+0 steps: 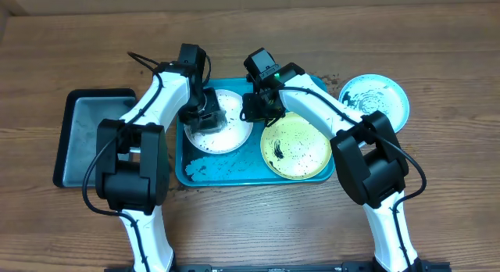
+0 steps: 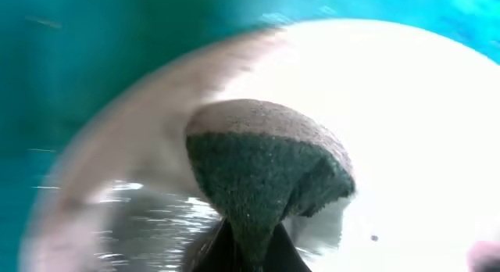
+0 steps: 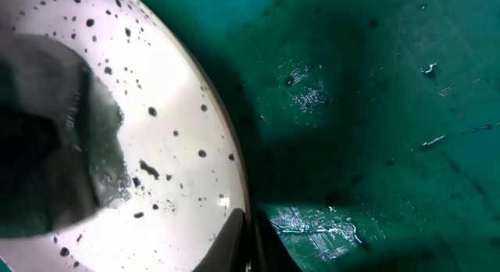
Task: Clean dirty plates on tray and stack at the side
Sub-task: 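Hold the white plate with the right gripper and scrub it with the sponge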
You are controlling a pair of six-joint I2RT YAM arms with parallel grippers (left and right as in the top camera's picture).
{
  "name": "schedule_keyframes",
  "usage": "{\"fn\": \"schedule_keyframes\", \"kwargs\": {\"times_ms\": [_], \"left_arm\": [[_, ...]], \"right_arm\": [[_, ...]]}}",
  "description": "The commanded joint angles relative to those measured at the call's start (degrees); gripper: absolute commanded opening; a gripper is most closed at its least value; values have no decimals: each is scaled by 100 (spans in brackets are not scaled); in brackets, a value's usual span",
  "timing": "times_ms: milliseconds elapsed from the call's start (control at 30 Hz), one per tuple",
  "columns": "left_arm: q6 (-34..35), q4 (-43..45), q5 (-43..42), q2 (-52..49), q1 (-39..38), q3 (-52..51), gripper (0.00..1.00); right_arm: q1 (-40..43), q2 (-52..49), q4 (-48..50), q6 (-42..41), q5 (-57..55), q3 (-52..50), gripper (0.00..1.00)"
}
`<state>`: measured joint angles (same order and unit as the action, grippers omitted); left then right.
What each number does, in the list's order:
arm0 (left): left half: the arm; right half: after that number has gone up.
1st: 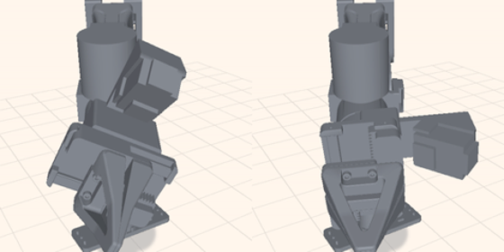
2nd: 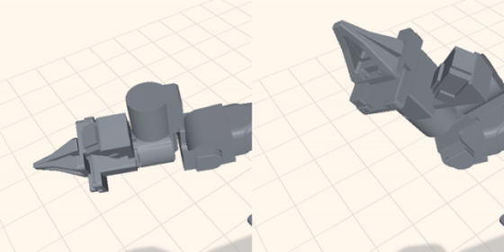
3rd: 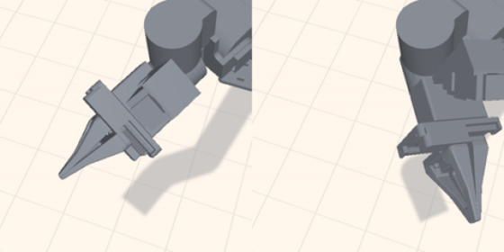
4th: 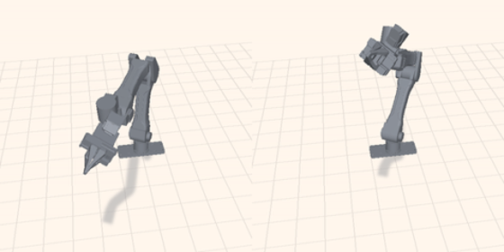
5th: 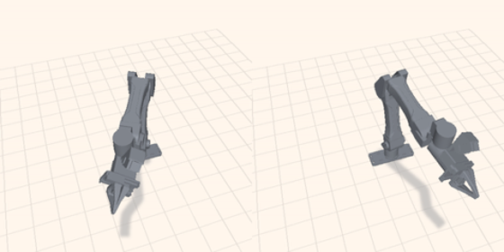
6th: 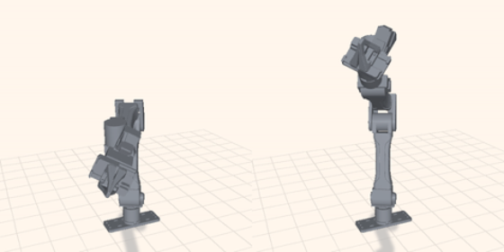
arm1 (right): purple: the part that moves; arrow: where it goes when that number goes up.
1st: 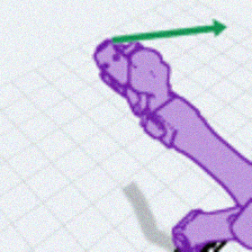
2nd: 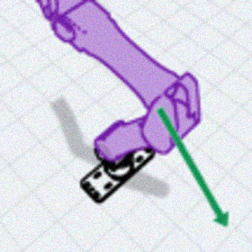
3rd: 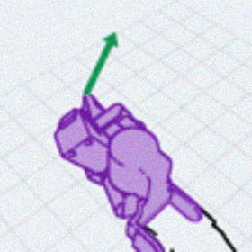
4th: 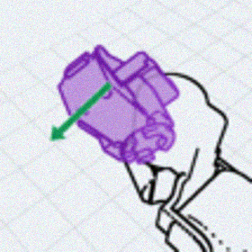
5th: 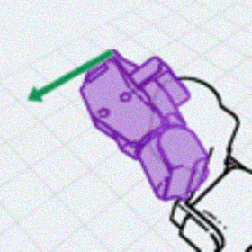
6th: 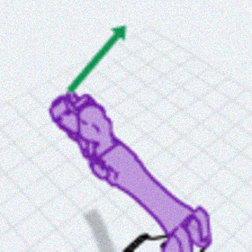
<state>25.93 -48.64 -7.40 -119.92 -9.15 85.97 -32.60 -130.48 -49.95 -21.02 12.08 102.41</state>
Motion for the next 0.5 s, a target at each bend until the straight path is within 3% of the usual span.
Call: {"fn": "schedule_keyframes", "kwargs": {"times_ms": [0,200,467], "left_arm": [[-2,2,-916,-122,-208,31,4],[-20,-155,-540,-122,-629,-44,4],[286,-887,1259,-122,-684,-44,4]], "right_arm": [[44,-63,-31,-26,-105,0,4],[44,-63,-33,-26,-105,0,4],[44,-63,-33,-26,-105,0,4]]}}
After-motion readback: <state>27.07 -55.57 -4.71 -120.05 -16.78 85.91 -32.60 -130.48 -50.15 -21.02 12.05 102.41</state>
